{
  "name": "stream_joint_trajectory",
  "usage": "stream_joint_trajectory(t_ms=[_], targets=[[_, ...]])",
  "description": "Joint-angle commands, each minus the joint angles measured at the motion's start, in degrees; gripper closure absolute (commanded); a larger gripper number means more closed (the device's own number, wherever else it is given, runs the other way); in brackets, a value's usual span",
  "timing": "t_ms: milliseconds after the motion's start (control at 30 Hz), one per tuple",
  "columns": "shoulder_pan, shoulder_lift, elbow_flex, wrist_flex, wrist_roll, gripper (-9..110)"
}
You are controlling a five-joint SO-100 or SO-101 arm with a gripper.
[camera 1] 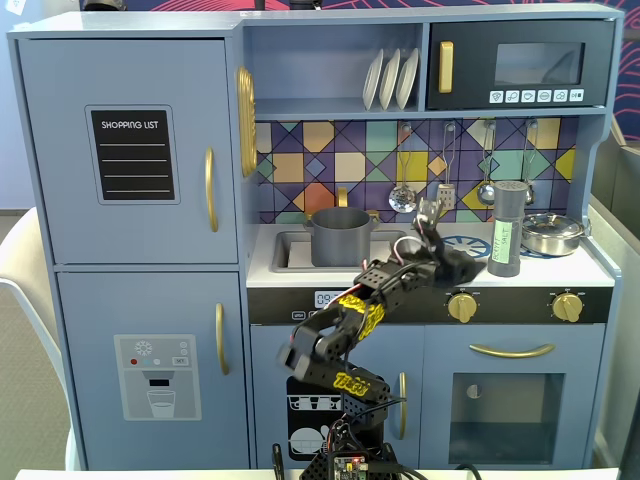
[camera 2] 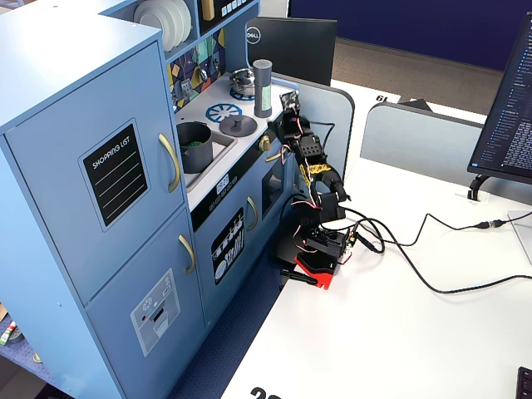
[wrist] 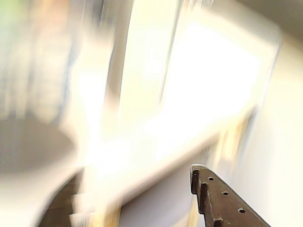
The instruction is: Put salt in the gray recipient
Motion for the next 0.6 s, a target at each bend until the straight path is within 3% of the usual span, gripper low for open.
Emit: stream_joint_trajectory(t_ms=[0,233,567], targets=[[1.7,-6.7,-8.8,-10.3,0.4,51],[1.1,-20.1,-21.3,-13.0,5.4,42],[0.5,-35.9,-32.1,-15.1,6.2,43]])
